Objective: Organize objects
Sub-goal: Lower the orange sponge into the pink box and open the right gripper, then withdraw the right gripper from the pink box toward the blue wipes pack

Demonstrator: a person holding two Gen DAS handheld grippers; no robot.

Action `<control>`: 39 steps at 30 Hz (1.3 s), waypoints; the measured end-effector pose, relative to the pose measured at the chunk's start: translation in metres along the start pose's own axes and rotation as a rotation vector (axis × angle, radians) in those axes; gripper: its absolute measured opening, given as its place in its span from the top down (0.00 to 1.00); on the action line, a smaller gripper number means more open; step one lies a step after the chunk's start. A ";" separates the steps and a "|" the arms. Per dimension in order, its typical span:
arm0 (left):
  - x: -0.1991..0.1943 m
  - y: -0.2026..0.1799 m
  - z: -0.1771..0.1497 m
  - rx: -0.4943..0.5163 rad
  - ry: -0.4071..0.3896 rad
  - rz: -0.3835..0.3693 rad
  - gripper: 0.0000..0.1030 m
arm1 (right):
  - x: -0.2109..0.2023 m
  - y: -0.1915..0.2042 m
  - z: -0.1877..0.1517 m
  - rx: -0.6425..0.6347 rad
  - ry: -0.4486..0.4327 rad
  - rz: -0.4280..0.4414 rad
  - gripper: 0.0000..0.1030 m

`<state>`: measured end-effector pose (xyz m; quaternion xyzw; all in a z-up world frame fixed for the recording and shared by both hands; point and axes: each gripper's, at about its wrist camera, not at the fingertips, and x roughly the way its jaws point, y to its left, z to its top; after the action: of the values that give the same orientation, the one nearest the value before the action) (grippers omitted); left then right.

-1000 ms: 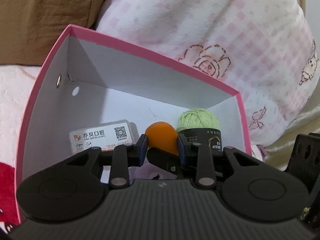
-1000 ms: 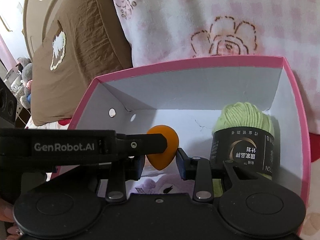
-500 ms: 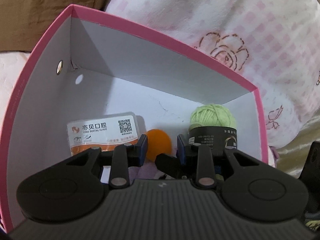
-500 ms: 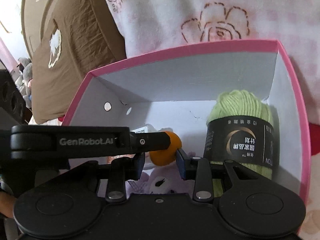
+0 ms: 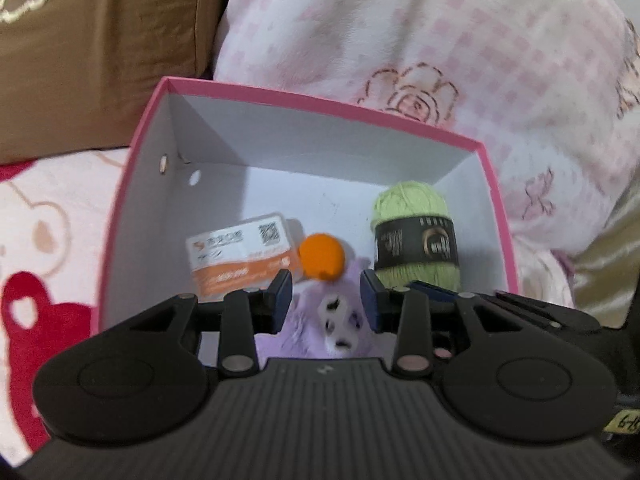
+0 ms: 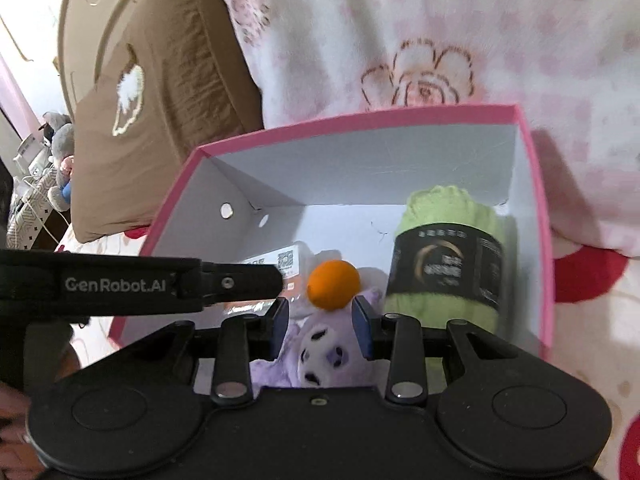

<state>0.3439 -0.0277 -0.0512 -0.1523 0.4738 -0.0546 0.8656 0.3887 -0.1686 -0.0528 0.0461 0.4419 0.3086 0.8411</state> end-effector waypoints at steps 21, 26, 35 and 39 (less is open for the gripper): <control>-0.126 -0.023 -0.033 0.058 -0.035 -0.032 0.56 | -0.107 0.060 -0.018 -0.140 -0.050 -0.091 0.48; -0.149 -0.023 -0.047 0.072 -0.045 -0.002 0.47 | -0.128 0.072 -0.030 -0.168 -0.028 -0.108 0.22; -0.180 -0.031 -0.073 0.132 -0.027 -0.013 0.15 | -0.179 0.097 -0.055 -0.263 -0.044 -0.091 0.12; -0.193 -0.034 -0.085 0.150 -0.021 -0.022 0.05 | -0.195 0.104 -0.064 -0.295 -0.050 -0.112 0.09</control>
<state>0.1693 -0.0319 0.0720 -0.0928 0.4577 -0.0981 0.8788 0.2075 -0.2070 0.0840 -0.0952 0.3726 0.3215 0.8653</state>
